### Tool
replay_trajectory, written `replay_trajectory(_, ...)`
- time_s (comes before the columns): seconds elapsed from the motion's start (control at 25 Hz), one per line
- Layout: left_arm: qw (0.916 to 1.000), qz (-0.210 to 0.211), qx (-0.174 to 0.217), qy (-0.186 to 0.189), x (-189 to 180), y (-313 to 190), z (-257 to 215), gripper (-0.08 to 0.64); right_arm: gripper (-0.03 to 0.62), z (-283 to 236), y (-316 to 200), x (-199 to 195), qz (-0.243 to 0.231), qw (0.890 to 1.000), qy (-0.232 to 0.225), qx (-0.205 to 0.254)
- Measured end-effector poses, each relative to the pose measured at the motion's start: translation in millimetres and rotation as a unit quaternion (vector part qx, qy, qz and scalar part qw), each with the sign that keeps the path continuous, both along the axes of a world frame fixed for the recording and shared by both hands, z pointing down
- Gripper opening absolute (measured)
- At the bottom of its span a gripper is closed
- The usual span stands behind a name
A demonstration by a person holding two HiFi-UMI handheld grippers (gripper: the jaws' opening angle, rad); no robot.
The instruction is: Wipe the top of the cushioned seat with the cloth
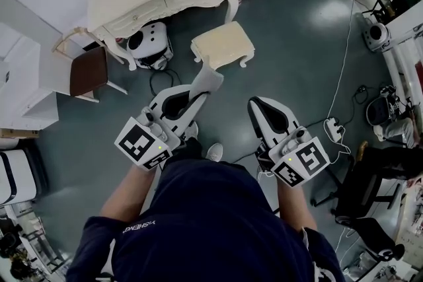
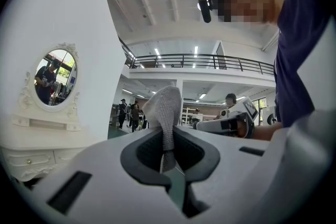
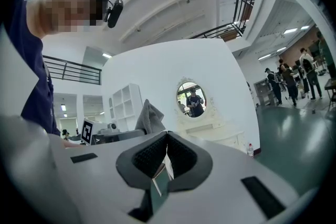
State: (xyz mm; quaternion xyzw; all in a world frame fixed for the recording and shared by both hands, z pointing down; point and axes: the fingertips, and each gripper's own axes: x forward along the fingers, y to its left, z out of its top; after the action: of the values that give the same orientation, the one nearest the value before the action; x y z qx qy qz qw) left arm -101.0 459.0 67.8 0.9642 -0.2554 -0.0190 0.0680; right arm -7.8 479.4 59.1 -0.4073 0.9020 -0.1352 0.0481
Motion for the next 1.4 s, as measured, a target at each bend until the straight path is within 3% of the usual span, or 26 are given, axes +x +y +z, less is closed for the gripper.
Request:
replay_trajectory(0.72, 0.9996, 0.003, -0.025, 0.009, 25.9, -92.1, 27.6, 0.025, 0.023, 27.7, -90.5, 20.7, -0.005, 0.999, 0.006, -0.031)
replay_trajectory(1.4, 0.9976, 0.026, -0.064, 0.001, -14.3, -273.9, 49.1, 0.025, 0.023, 40.2, -267.8, -11.5, 0.023, 0.997, 0.007, -0.068)
